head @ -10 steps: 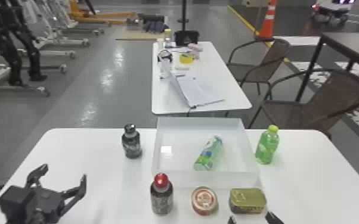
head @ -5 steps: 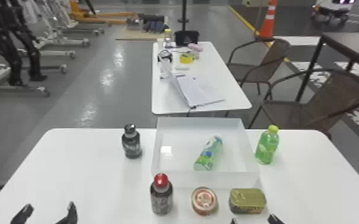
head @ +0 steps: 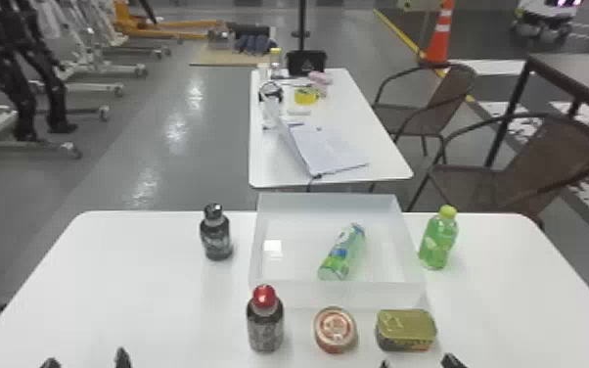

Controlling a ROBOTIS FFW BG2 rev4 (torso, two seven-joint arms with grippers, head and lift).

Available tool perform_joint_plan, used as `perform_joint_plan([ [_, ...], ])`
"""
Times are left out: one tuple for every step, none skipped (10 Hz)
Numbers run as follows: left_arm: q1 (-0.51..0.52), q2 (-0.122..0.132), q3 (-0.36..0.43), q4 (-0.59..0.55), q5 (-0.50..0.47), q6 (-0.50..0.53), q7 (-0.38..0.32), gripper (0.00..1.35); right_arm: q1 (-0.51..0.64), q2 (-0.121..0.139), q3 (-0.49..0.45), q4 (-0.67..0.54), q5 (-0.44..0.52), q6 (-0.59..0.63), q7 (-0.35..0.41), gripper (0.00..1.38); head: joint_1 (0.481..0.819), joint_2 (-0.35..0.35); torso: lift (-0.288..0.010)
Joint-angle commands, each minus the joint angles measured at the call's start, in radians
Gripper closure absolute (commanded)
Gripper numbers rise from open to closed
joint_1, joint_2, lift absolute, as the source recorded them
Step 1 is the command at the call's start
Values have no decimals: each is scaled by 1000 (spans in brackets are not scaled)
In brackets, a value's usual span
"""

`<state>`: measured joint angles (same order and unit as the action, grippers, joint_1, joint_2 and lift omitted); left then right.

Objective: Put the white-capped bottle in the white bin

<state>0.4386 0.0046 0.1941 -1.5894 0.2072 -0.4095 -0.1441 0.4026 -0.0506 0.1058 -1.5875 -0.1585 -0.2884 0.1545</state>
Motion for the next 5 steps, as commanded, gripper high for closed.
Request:
perform_joint_plan([
  [0, -7, -1, 0, 1, 1, 0, 188, 2, 0, 0, 0, -1, 0, -3, 96, 549, 0, -100],
  [0, -7, -4, 0, 1, 3, 0, 188, 2, 0, 0, 0, -3, 0, -4, 96, 549, 0, -100],
  [0, -7, -12, 0, 6, 8, 0, 188, 2, 0, 0, 0, -3, 0, -6, 96, 549, 0, -100],
  [-3, -7, -18, 0, 8, 9, 0, 188, 4, 0, 0, -2, -4, -2, -7, 96, 549, 0, -100],
  [-5, -7, -21, 2, 9, 9, 0, 188, 4, -2, 0, -2, -4, -2, -7, 96, 549, 0, -100],
])
